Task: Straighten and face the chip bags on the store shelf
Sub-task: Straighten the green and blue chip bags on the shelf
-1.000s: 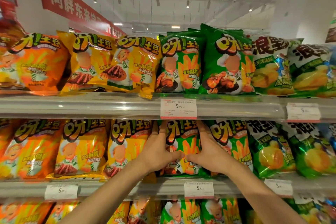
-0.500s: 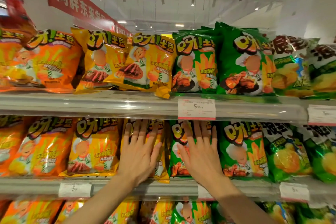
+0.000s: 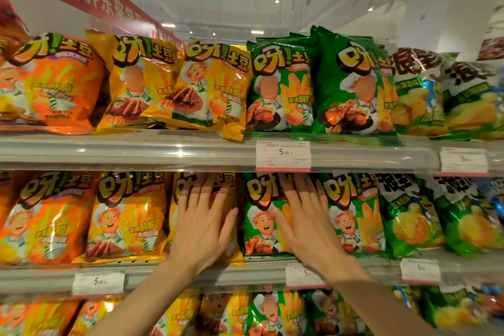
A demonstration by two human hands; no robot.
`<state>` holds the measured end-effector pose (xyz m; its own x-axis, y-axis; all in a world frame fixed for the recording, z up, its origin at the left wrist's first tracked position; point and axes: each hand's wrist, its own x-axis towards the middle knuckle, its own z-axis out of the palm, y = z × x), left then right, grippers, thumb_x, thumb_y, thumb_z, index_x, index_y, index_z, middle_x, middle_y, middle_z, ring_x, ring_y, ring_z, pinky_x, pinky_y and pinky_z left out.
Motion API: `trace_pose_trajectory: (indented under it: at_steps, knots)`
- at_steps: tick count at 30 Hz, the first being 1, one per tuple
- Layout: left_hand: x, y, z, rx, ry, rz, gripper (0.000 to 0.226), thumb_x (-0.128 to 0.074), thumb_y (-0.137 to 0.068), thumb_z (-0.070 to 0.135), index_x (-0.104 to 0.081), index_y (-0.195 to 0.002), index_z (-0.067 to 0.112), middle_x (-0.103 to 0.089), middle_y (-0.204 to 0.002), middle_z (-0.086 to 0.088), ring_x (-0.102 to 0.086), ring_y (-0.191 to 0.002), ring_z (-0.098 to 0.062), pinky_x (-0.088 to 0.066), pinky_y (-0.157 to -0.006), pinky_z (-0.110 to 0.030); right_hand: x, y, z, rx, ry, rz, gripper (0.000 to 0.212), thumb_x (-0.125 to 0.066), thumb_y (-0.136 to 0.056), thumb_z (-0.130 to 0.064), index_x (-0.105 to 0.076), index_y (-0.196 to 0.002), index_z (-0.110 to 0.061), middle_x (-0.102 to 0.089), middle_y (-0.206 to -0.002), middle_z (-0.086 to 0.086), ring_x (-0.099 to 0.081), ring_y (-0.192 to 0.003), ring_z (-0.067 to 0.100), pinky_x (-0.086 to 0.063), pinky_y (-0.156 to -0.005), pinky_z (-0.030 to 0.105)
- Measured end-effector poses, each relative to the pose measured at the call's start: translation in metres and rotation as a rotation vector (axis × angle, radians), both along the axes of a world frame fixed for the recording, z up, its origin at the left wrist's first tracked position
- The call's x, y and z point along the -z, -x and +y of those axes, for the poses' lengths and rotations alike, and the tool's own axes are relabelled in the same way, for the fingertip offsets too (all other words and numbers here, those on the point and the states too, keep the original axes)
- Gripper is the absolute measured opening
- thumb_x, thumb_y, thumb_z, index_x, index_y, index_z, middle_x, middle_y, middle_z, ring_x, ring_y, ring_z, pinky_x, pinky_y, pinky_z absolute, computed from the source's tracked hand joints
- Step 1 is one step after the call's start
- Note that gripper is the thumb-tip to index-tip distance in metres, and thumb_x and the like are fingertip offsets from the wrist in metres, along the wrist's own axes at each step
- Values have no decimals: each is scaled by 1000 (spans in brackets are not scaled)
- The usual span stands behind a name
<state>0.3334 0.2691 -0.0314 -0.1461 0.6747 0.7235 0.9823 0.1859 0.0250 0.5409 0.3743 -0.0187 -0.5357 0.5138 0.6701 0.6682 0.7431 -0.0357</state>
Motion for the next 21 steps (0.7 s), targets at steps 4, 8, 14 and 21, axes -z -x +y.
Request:
trace_pose_trajectory:
  at_steps: [4,8,14,21]
  knots:
    - [-11,-40,9,211,-30,-40,49,-46,-97,42,-49,-136,14,-53,-123,-14,-55,-108,-32,-49,-87,-44,-10,-53,20,70,-20,89,56,-37,-99,-50,-39,-143,-15,-47,-134,15,-43,-126,34,-37,-104,48]
    - [-20,-95,25,366,56,-140,51,-48,-95,42,-31,-143,33,-46,-120,1,-60,-89,-17,-53,-63,-34,-17,-107,52,140,68,222,59,-55,-94,-48,-47,-134,-5,-50,-126,22,-46,-119,39,-46,-97,49]
    - [-24,-160,68,322,224,-373,68,-53,-94,51,-17,-151,40,-40,-138,-1,-60,-106,-25,-51,-87,-39,-32,-167,86,-10,386,222,87,-63,-83,-61,-23,-152,-24,-31,-154,7,-36,-139,29,-37,-108,39]
    - [-37,-195,99,252,346,-516,90,-54,-94,57,9,-155,41,-19,-162,-11,-51,-127,-34,-45,-95,-35,-28,-183,121,-214,717,32,111,-71,-76,-65,8,-151,-48,-22,-161,-8,-53,-125,13,-49,-94,25]
